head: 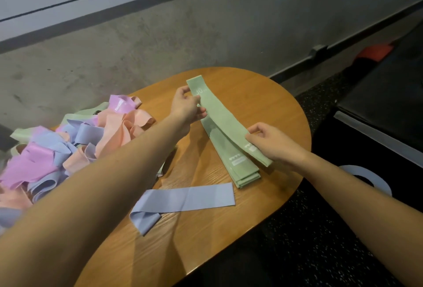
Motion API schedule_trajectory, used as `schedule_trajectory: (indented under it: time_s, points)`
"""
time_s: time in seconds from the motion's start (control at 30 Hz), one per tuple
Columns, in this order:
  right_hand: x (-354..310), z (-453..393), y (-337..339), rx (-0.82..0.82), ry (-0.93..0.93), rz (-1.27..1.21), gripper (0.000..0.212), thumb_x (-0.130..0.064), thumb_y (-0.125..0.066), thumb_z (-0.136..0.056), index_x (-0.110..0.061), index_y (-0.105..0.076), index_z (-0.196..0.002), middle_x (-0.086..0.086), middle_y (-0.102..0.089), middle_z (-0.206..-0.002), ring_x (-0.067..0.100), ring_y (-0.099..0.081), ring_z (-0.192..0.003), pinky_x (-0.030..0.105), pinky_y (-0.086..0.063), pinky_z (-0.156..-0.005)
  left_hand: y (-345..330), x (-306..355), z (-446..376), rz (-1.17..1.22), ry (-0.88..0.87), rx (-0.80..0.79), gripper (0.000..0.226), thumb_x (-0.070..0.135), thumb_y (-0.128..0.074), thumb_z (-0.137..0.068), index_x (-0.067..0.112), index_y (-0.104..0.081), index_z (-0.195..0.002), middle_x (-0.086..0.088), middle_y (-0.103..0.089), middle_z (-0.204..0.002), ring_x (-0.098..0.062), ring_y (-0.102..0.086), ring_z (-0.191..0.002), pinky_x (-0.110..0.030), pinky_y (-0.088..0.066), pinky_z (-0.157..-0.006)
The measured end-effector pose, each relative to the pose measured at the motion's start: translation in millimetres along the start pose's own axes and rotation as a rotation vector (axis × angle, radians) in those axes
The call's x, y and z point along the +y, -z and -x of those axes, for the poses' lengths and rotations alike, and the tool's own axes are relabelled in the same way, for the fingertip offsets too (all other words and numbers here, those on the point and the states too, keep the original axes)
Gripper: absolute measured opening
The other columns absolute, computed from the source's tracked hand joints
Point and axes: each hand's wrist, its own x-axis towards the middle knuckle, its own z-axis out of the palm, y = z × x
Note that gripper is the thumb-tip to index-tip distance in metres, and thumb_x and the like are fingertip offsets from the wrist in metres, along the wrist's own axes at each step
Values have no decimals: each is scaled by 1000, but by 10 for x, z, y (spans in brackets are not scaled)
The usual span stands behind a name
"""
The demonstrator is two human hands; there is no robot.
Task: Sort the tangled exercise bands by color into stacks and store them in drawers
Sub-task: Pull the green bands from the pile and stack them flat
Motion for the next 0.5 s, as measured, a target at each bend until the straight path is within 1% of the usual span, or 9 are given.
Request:
schedule_trajectory:
  time_s: [0.07,0.13,0.27,0.3,0.33,0.37,0.43,0.5]
  points:
    - [-3,-31,-56,-6,19,28,11,-28,-58,-98,-23,-60,-108,10,-72,-98,17,-71,-84,32,-54,-67,-11,-32,-77,-63,-29,14,38,9,-50,-104,21,-43,-139,-15,-64,-109,-16,-61,-70,-29,-60,-62]
    - [-26,-65,-91,-6,44,16,12,-24,-60,-97,-23,-59,-108,15,-71,-102,19,-70,-83,34,-54,-68,-19,-70,-154,-139,-68,27,36,10,-50,-104,20,-43,-139,-11,-64,-104,-16,-63,-70,-32,-62,-65]
    - [-39,-170,-146,-11,49,149,13,-29,-63,-95,-25,-56,-105,9,-71,-98,21,-70,-86,42,-57,-76,-28,-176,-299,-229,-51,35,32,10,-51,-104,18,-48,-134,-9,-60,-100,-16,-63,-71,-31,-62,-64]
    - [-36,-184,-172,-27,34,171,15,-29,-65,-94,-24,-56,-105,8,-70,-98,21,-70,-86,42,-58,-74,-21,-203,-323,-248,-39,36,31,8,-52,-103,18,-50,-132,-8,-59,-98,-16,-62,-70,-32,-62,-64]
    - [-23,-198,-197,-44,12,172,17,-28,-66,-94,-22,-56,-106,8,-69,-98,21,-70,-85,41,-59,-69,-17,-234,-352,-254,-26,28,30,7,-53,-102,17,-51,-130,-8,-58,-95,-16,-62,-68,-32,-63,-64]
    - [-9,-211,-218,-58,-6,175,18,-27,-66,-94,-20,-55,-106,8,-68,-97,21,-70,-83,38,-59,-61,-16,-264,-377,-250,-16,17,29,6,-54,-102,17,-51,-129,-8,-58,-93,-16,-62,-67,-31,-63,-63]
    - [20,-228,-237,-71,-11,233,20,-27,-66,-95,-18,-54,-109,7,-67,-95,18,-68,-77,30,-54,-50,-17,-323,-409,-241,-2,3,31,6,-56,-101,17,-49,-129,-8,-60,-92,-16,-64,-69,-29,-62,-61]
    - [59,-238,-238,-74,8,297,22,-28,-65,-95,-18,-54,-112,4,-66,-89,17,-66,-69,28,-50,-48,-19,-365,-425,-239,2,10,33,6,-58,-100,18,-48,-130,-8,-61,-94,-15,-65,-72,-27,-62,-61]
